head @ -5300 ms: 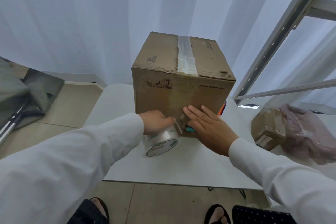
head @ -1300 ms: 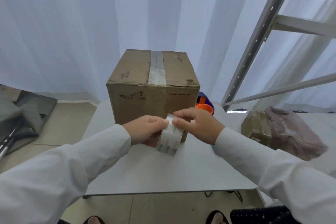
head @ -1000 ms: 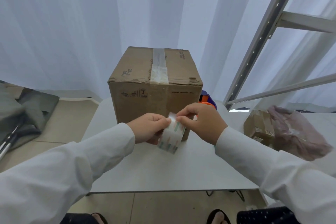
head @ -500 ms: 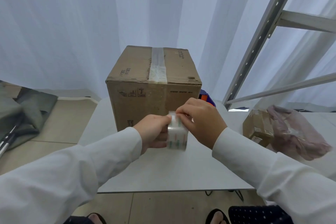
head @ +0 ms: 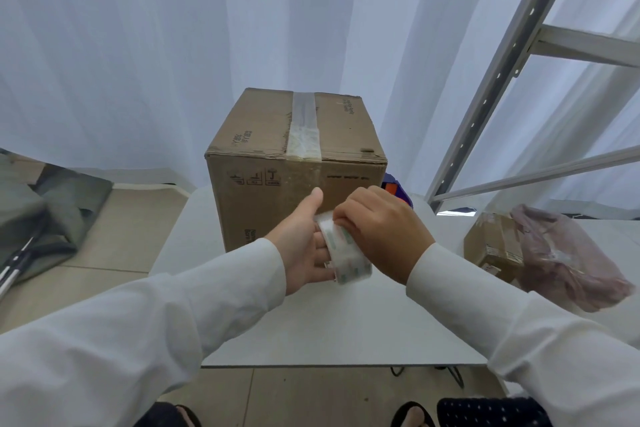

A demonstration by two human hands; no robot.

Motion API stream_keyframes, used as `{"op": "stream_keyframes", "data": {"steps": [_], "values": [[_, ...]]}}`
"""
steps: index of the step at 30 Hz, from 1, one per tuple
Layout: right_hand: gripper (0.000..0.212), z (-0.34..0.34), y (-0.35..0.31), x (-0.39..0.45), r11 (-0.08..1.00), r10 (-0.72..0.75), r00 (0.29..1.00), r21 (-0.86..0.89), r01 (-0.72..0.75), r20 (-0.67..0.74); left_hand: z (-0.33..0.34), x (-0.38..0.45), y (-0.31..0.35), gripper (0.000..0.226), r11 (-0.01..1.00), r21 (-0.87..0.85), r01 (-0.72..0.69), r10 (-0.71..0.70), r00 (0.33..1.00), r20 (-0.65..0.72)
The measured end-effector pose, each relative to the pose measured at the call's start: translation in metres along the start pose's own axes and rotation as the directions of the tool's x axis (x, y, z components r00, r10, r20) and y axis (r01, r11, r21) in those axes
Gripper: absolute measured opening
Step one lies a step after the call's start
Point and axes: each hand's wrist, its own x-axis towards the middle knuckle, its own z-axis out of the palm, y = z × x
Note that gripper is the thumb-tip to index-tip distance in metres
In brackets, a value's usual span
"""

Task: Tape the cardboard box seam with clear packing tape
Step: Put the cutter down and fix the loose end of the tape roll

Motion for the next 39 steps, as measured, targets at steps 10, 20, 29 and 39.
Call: {"op": "stream_keyframes", "data": {"steps": [10,20,29,39], "values": [[0.033,-0.01,-0.003,0.003,0.952,0.18,0.983,0.248,-0.179,0.017,-0.008,0.001,0.006,0.019,0.994,-0.003,-0.112,0.112,0.992,-0.057],[0.044,-0.014,0.01,0.013,0.033,0.625,0.376,0.458,-0.888,0.684,-0.002,0.005,-0.001,0.024,0.977,0.136,-0.161,0.173,0.982,-0.075],[0.006,-0.011,0.012,0.009,-0.223,0.47,0.413,0.558,-0.8,0.78,0.008,0.003,-0.004,0.01,0.963,0.106,-0.247,0.257,0.963,-0.086],[0.01,-0.022,0.019,0.007,-0.273,0.349,0.534,0.629,-0.728,0.77,0.0,-0.002,0.002,0.017,0.974,0.007,-0.224,0.222,0.967,0.124]]}}
